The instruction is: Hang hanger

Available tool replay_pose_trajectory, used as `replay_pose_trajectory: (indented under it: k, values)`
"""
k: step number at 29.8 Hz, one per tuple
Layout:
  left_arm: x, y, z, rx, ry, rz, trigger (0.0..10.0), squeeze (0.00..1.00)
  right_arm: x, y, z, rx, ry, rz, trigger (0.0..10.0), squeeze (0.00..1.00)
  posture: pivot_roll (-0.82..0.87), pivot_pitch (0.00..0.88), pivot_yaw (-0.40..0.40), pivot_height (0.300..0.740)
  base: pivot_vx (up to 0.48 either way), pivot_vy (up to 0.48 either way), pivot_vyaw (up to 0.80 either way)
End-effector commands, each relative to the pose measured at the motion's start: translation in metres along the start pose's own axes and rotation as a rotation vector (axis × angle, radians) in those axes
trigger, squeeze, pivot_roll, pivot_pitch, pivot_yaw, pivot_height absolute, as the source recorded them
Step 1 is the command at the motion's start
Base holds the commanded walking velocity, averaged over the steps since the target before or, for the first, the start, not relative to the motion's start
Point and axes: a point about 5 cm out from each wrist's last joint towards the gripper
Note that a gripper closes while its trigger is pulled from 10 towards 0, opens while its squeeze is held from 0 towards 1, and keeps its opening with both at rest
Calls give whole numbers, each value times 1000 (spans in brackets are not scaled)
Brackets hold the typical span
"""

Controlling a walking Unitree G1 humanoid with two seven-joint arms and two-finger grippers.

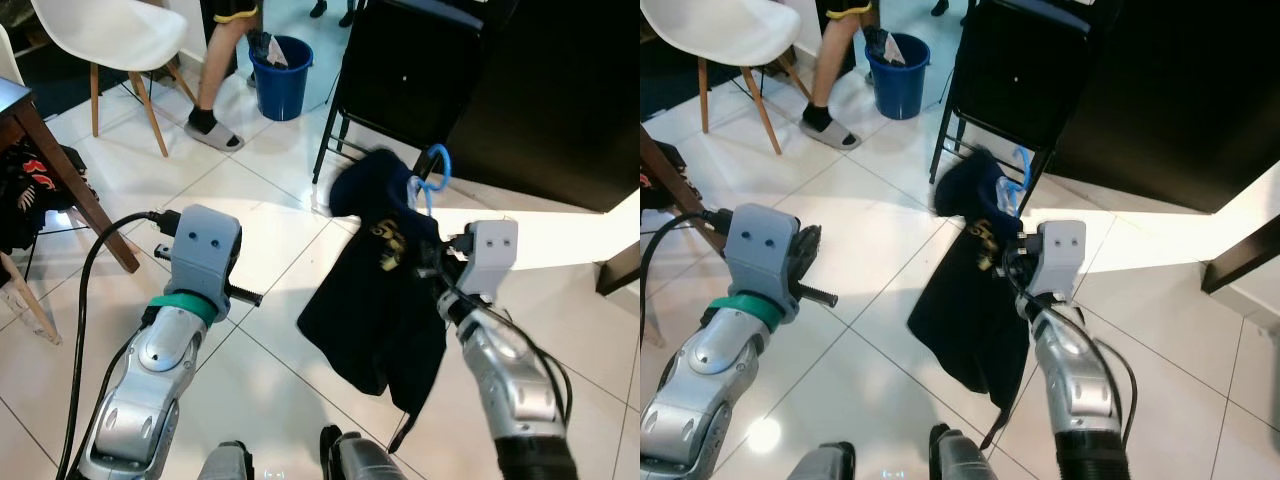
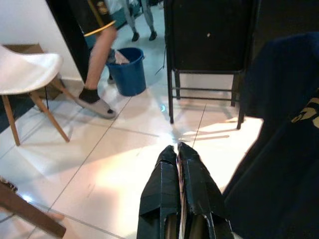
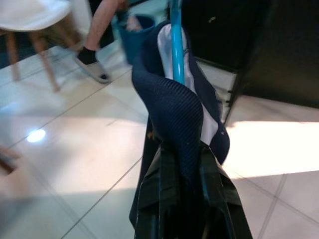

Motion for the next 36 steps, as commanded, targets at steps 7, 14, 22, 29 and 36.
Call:
replay_pose_trajectory:
  k: [7,14,22,29,36]
  values:
    - [-5,0,-5,7,-13,9,10000,0,22,18,0,13,-188,37,10000,0,-19,59,19,740,0,0,0]
    - [-7,5,-9,88,-20,33,10000,0,26,23,-8,24,-234,74,10000,0,-14,63,7,740,0,0,0]
    - [-6,6,-8,115,-26,35,10000,0,23,27,-9,29,-235,74,10000,0,-3,76,-6,740,-165,0,0]
    - [-6,6,-8,121,-29,44,10000,0,20,23,-9,14,-222,68,10000,0,-12,79,-7,740,-334,0,0]
    - [-7,5,-10,120,-36,51,10000,0,20,17,-9,-3,-225,81,10000,0,-18,78,-3,740,-359,0,0]
Point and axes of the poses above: a point about 5 cm out from each wrist's last joint towards the gripper, its own z axis pointing back from the gripper into the wrist, its own x axis along the axis of the wrist's last joint, y = z × x, and after that the axes turned 5 degrees about -z, right-handed
